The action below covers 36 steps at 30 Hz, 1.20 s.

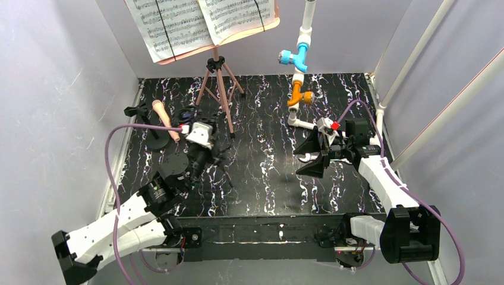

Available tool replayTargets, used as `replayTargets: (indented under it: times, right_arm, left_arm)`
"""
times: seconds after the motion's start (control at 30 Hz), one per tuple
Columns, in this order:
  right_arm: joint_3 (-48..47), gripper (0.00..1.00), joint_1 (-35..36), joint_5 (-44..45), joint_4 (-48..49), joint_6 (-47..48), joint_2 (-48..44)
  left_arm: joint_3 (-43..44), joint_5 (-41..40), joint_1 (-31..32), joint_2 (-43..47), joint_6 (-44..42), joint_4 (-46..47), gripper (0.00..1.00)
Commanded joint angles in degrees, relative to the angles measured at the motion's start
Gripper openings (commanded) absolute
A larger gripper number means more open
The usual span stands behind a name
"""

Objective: Pack up the instrument practice props
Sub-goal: Place the microphone stand at the center of the board.

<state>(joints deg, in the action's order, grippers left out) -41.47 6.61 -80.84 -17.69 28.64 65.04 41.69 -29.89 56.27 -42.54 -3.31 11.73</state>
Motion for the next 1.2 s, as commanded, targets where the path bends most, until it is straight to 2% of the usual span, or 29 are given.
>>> replayTargets:
  times: [0.0,0.1,0.23,0.47,0.6,0.63,0.67,0.7,0.8,0.83,0.87,1.03,1.17]
  right_arm:
    - [-1.25,0.98,-0.55,0.73,-1.17,1.79,-1.11]
    - [-1.16,0.98,-0.7,0.99,-1.29,1.93,-0.97]
    - [-1.07,0.98,-0.85,1.04,-1.29,1.94,-0.78]
    - [-0.89,0.98,-1.06,1.11,-1.29,1.94,-0.79]
    - [-0.89,1.0,-1.09,0.9,-1.29,1.9,-0.7]
    - [-0.81,1.0,-1.08,0.77,-1.29,1.93,-0.7]
    - [-0.8,1.0,-1.07,0.73,-1.29,1.86,-0.7]
    - [-0.8,1.0,-1.07,0.65,-1.29,1.86,-0.78]
    - [-0.85,1.0,-1.12,0.53,-1.29,1.81,-0.92]
    - [-0.88,1.0,-1.09,0.53,-1.29,1.76,-0.96]
    - [-0.89,1.0,-1.18,0.59,-1.29,1.77,-1.03]
    - [-0.89,1.0,-1.16,0.43,-1.38,1.77,-1.05]
    - [-0.9,1.0,-1.21,0.39,-1.29,1.76,-0.81]
  left_arm:
    - [-5.28,-15.63,-8.76,5.7,-4.51,-4.95,0.0]
    - [-8.88,-16.75,-17.3,9.25,-4.07,-2.29,0.0]
    - [-11.42,-12.76,-28.5,12.22,-2.44,1.04,0.0]
    - [-14.11,-3.91,-43.48,8.75,4.07,5.84,0.0]
    - [-17.55,-2.51,-49.43,5.68,7.15,10.35,0.01]
    - [-18.35,-2.26,-50.31,5.25,7.44,12.16,0.04]
    - [-18.88,-2.27,-50.89,4.98,7.76,12.89,0.12]
    - [-19.04,-2.34,-51.13,4.86,7.82,13.11,0.24]
    - [-18.47,-0.47,-51.13,6.02,7.13,11.16,0.78]
    - [-17.6,0.96,-51.15,7.47,8.55,8.03,0.9]
    - [-16.49,2.3,-51.15,8.18,10.14,3.95,0.97]
    - [-8.91,10.49,-51.17,11.88,18.89,-21.09,0.98]
    - [-7.42,19.18,-51.17,14.23,19.25,-26.94,0.98]
